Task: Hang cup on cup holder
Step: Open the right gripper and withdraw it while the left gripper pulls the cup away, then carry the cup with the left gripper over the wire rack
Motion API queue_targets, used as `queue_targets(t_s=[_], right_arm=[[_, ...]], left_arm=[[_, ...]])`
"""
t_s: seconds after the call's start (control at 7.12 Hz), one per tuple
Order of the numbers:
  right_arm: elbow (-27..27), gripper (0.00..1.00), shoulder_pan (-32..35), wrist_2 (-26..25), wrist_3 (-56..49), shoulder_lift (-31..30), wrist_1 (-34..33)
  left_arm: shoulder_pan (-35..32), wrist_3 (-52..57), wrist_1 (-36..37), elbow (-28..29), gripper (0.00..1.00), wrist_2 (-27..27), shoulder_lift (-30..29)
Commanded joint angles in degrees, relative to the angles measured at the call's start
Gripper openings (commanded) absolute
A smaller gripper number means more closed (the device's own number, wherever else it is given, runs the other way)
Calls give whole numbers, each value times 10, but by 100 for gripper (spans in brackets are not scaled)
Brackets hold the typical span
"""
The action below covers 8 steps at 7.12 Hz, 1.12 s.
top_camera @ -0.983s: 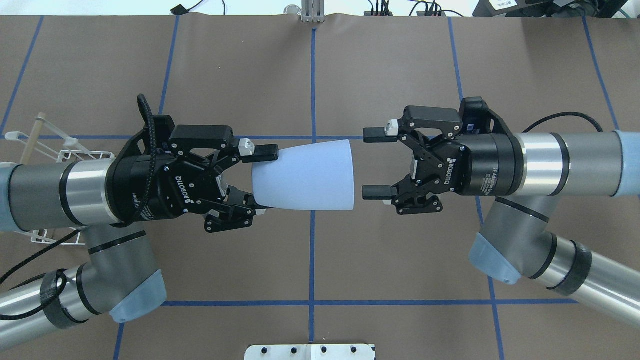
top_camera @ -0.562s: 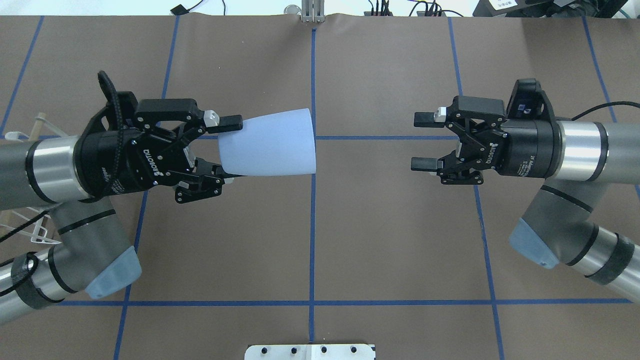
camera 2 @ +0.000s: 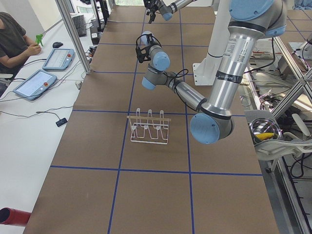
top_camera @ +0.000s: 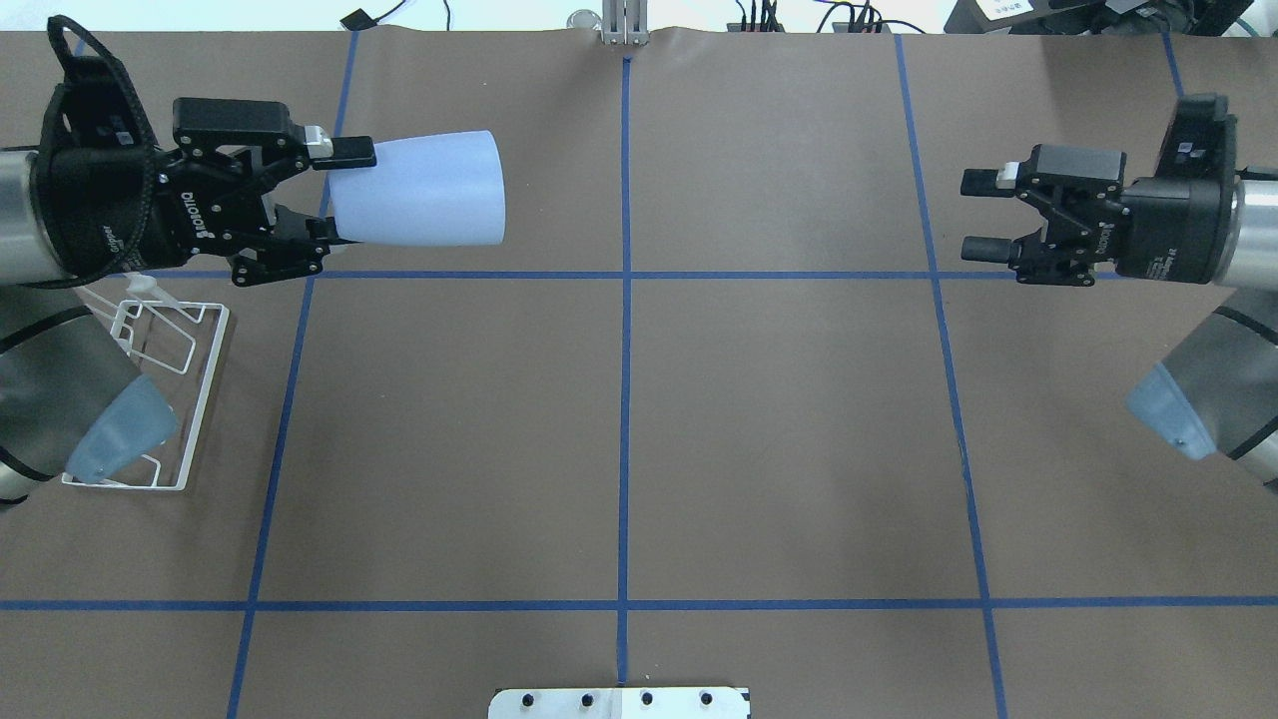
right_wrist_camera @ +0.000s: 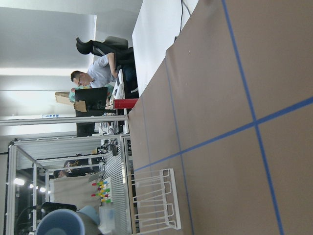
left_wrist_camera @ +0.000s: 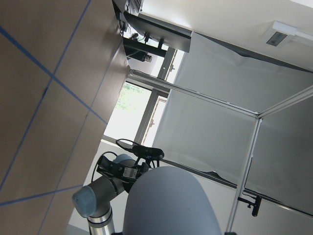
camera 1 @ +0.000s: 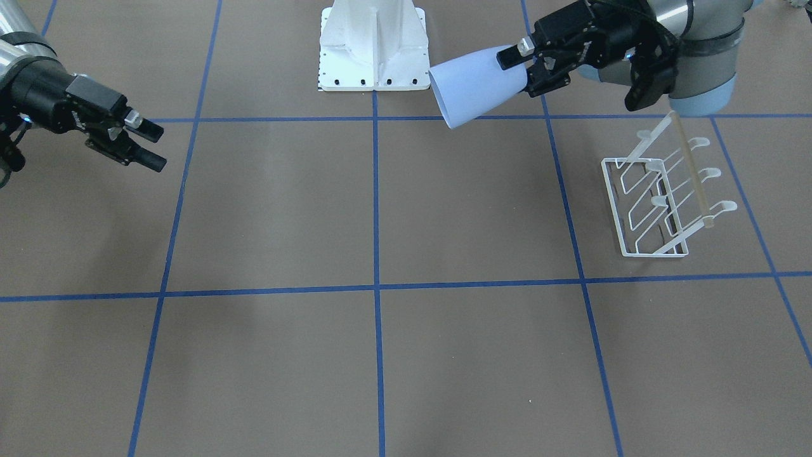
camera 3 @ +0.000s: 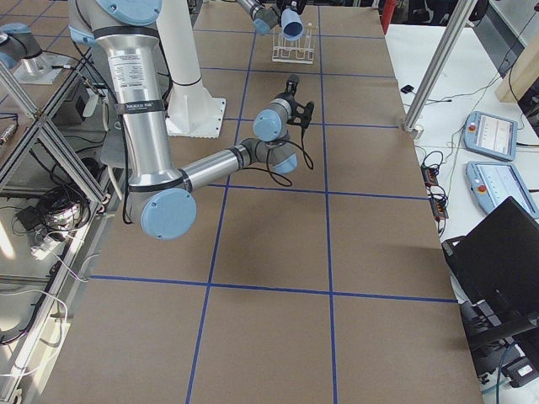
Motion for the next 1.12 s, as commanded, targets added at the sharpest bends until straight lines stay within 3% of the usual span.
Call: queue_targets(t_s=[0.0, 0.28, 0.7, 0.98], right_arm=[[-38, 100, 68, 38, -130, -9, -82], [-42, 100, 101, 52, -312, -23, -201], [-34, 100, 208, 79, -683, -23, -480], [-31, 100, 238, 87, -831, -23, -591]], left_arm=[[-84, 132, 101, -1, 0, -77, 44], [-164, 324, 280, -6, 0, -157, 44], [-238, 615, 520, -20, 0, -151, 50], [-233, 714, 647, -41, 0, -150, 51]])
